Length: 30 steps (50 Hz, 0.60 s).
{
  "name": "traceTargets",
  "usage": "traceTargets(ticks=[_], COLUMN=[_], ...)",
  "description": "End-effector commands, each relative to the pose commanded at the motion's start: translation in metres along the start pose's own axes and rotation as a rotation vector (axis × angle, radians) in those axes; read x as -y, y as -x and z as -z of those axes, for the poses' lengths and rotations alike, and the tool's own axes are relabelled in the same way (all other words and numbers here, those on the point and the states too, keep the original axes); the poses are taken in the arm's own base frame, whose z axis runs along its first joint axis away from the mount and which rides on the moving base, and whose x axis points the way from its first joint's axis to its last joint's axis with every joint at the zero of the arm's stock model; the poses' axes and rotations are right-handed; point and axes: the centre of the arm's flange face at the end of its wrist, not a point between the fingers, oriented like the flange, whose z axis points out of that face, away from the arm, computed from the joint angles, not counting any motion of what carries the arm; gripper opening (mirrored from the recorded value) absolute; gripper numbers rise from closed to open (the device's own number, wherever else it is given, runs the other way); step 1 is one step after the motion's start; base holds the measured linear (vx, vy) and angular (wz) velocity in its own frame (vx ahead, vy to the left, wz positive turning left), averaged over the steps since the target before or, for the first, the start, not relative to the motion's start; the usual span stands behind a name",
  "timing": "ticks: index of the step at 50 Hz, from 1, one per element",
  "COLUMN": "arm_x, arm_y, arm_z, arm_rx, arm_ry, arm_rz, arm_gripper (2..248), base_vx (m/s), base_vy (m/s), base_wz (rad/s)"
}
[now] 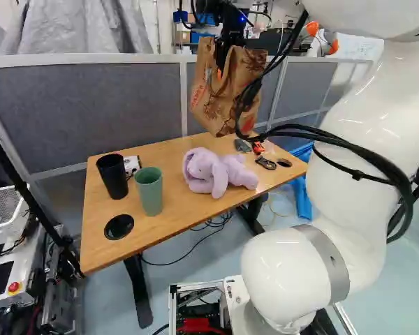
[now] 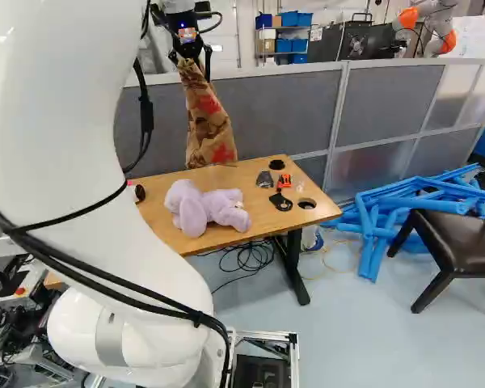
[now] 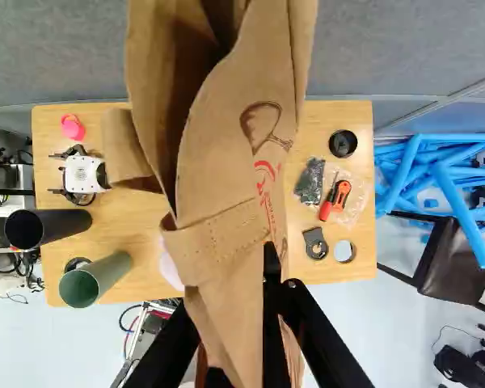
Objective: Pick up the bag on the ground and place it on the table
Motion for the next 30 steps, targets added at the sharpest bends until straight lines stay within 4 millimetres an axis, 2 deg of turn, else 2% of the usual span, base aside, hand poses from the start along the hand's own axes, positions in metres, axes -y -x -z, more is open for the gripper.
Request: traceTargets(ticks=[20,30], arm_x=[-0.001,-0.002], arm_y=[-0.007,-0.023], arm_z=[-0.003,-0.019], arm_rx=[-0.002,0.011], arm_ry=[0.000,-0.006], arm_rz=[0.002,0.007], arm_gripper=[21,21], base_vx=[-0.003,0.000], base_vy=[-0.002,0.000], base_wz=[0.000,0.000])
